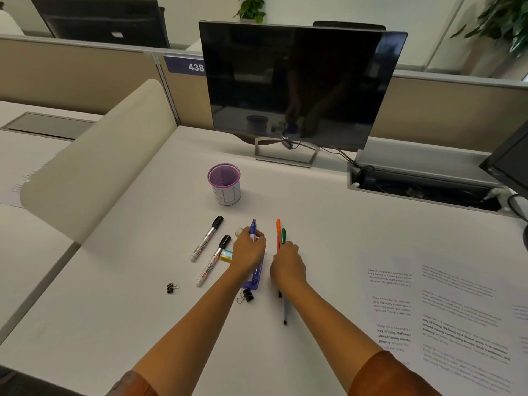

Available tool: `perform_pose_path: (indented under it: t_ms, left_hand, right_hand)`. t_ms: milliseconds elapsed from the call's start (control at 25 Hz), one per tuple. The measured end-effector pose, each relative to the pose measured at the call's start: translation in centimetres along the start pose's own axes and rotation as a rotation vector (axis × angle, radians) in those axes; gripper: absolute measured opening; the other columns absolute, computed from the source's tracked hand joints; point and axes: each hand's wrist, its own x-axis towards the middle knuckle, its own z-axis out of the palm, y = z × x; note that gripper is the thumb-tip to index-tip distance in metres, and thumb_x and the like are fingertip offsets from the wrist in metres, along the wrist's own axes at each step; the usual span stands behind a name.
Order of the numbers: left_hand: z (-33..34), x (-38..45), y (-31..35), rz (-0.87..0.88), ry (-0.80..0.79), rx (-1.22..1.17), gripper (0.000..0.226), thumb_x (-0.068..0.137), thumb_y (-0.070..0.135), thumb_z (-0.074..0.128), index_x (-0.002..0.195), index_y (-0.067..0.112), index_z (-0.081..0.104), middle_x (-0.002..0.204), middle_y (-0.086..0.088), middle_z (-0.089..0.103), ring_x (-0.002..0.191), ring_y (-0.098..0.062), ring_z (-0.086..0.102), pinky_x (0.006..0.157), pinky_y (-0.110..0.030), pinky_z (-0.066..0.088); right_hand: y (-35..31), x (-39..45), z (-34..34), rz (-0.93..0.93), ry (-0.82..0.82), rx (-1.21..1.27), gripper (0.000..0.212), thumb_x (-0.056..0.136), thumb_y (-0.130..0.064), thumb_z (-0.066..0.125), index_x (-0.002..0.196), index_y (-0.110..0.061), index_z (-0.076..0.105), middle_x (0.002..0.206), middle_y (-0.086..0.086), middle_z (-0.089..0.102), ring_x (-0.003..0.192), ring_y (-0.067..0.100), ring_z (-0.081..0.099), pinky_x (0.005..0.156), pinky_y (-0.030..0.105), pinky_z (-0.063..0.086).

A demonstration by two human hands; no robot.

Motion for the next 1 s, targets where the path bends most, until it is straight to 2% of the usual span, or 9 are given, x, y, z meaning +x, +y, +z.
perform_pose_path:
  t_ms: [80,200,320,440,520,640,800,880,1000]
  left_hand:
    - [0.4,-0.1,0.2,-0.011,-0.015,0.013,0.008,0.095,0.015,0.049,0.098,0.014,0.056,0.086,-0.008,0.061,0.071,-0.019,0.056,0.064,-0.033,0.050]
    - [0.7,-0.5,0.5,-0.028,-0.034,0.037,0.016,0.096,0.018,0.047,0.105,0.009,0.057,0.094,-0.014,0.064,0.072,-0.021,0.057,0.056,-0.028,0.049]
    - [0.8,-1.0,0.6,-0.048,-0.054,0.025,0.018,0.095,0.016,0.046,0.104,0.004,0.057,0.088,-0.013,0.061,0.066,-0.022,0.052,0.053,-0.028,0.045]
    - [0.9,-1.6,0.5,-0.076,-0.079,-0.012,0.010,0.095,0.015,0.047,0.096,0.009,0.056,0.084,-0.011,0.058,0.064,-0.020,0.048,0.054,-0.028,0.043]
    - [1.0,-1.8,0.5,-0.084,-0.085,0.000,0.015,0.096,0.017,0.047,0.102,0.007,0.057,0.087,-0.013,0.060,0.066,-0.021,0.050,0.057,-0.030,0.045]
    - [1.1,-2.0,0.6,-0.082,-0.077,0.008,0.020,0.097,0.018,0.048,0.109,0.005,0.057,0.090,-0.014,0.061,0.067,-0.022,0.051,0.062,-0.034,0.047]
    - [1.5,-2.7,0.1,-0.111,-0.052,0.039,0.025,0.096,0.024,0.048,0.111,0.007,0.057,0.084,-0.010,0.058,0.065,-0.020,0.051,0.060,-0.032,0.048]
    - [2.2,-3.6,-0.4,-0.215,-0.092,-0.003,0.034,0.100,0.037,0.046,0.118,0.010,0.055,0.085,-0.006,0.057,0.064,-0.017,0.051,0.058,-0.028,0.046]
    - [3.2,-4.9,-0.1,-0.436,-0.177,-0.250,0.058,0.099,0.058,0.040,0.096,0.006,0.063,0.080,-0.007,0.063,0.061,-0.017,0.056,0.056,-0.027,0.047]
  right_hand:
    - [0.7,-0.5,0.6,-0.065,0.047,-0.091,0.031,0.103,-0.015,0.051,0.133,-0.009,0.044,0.125,0.009,0.054,0.102,0.019,0.063,0.079,0.024,0.052]
    - [1.3,-1.0,1.3,-0.128,0.092,-0.139,0.028,0.105,-0.011,0.042,0.134,-0.007,0.043,0.123,0.009,0.053,0.102,0.018,0.062,0.083,0.024,0.054]
    - [1.0,-1.0,1.2,-0.116,0.118,-0.132,0.028,0.107,-0.013,0.038,0.134,-0.007,0.043,0.123,0.009,0.053,0.104,0.016,0.062,0.084,0.023,0.053]
    - [1.1,-1.4,1.3,-0.139,0.115,-0.191,0.027,0.108,-0.013,0.036,0.134,-0.006,0.041,0.124,0.011,0.053,0.105,0.016,0.061,0.086,0.024,0.054]
    - [1.4,-1.7,1.4,-0.154,0.098,-0.228,0.027,0.108,-0.013,0.036,0.134,-0.005,0.041,0.125,0.011,0.053,0.105,0.016,0.061,0.088,0.024,0.054]
    - [1.4,-1.5,0.3,-0.088,0.007,-0.178,0.029,0.105,-0.011,0.043,0.133,-0.005,0.043,0.127,0.012,0.054,0.109,0.019,0.062,0.089,0.026,0.052]
    - [1.3,0.0,-3.8,0.065,-0.203,0.111,0.035,0.098,-0.006,0.049,0.133,0.000,0.044,0.133,0.018,0.056,0.117,0.031,0.060,0.078,0.028,0.046]
    - [1.7,0.4,-5.7,0.054,-0.245,0.178,0.032,0.102,-0.013,0.044,0.131,0.001,0.048,0.126,0.018,0.060,0.108,0.029,0.063,0.069,0.025,0.046]
    - [1.7,-0.4,-7.4,-0.021,-0.278,0.300,0.036,0.107,-0.030,0.033,0.125,-0.004,0.051,0.106,0.011,0.060,0.081,0.015,0.059,0.064,0.026,0.044]
